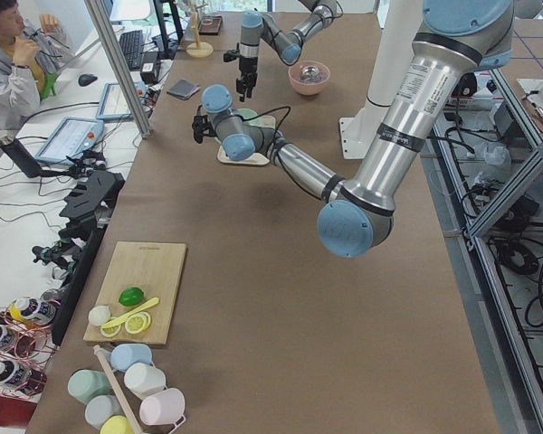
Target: Stack green bowls together
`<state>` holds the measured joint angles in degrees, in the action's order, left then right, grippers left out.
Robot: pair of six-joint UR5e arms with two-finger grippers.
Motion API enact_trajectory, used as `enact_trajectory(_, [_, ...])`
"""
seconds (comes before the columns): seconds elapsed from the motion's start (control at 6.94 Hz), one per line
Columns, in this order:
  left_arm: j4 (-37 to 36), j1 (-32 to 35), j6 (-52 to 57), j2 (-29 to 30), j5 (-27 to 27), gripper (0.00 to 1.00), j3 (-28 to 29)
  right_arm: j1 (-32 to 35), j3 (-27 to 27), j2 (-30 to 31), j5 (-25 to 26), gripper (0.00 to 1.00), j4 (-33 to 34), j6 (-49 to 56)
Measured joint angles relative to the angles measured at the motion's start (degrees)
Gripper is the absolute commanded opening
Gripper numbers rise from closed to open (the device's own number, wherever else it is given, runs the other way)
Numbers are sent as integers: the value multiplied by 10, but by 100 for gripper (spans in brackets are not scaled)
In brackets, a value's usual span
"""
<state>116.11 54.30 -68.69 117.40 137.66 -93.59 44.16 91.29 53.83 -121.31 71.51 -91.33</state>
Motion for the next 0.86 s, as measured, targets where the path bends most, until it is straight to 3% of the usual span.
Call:
enact_trajectory(0.43, [3, -79, -71, 99, -82, 0, 67, 136, 61, 117, -130, 100, 1, 126])
enact_trajectory(0.86, [9, -123, -97, 164, -130, 0, 118, 210, 66, 204, -156, 100, 1, 295])
